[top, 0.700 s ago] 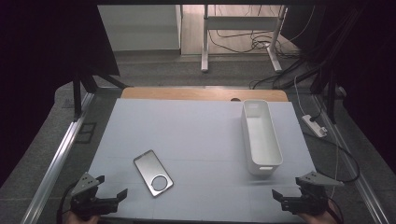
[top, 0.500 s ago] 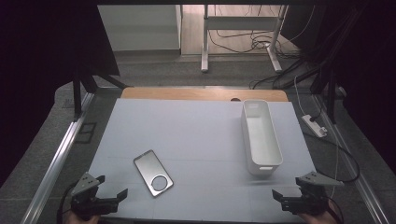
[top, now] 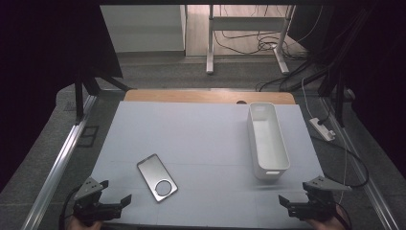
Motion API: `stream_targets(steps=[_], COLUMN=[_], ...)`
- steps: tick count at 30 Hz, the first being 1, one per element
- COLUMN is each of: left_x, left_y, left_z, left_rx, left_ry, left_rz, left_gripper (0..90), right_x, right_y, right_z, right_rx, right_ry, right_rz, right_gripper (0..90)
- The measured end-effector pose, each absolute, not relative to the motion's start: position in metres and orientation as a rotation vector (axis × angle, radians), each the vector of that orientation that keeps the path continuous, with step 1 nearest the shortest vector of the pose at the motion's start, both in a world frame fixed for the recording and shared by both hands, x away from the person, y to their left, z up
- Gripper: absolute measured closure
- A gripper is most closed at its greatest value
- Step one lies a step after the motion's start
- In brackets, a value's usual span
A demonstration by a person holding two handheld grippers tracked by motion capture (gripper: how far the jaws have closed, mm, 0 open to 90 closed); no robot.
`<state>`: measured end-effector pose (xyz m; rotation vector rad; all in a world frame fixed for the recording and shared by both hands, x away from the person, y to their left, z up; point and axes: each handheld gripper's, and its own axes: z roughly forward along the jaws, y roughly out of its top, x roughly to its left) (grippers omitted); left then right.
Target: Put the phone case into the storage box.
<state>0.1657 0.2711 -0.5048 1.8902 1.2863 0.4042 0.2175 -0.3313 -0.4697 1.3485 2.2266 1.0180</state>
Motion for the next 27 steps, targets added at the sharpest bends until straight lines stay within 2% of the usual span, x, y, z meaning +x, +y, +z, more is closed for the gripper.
stream_targets(steps=[17, 27], left_x=[0.173, 0.185], left_y=[0.267, 0.267], left_z=[-0.498, -0.491], left_rx=[1.93, 1.957], left_ry=[1.271, 1.239], left_rz=[0.404, 0.331], left_gripper=[0.1, 0.1], right_x=[0.218, 0.219], right_y=[-0.33, -0.33], right_z=[-0.47, -0.47], right_rx=[1.342, 1.342], right_ry=[2.233, 2.238], right_rz=[1.013, 1.006], right_gripper=[0.0, 0.0])
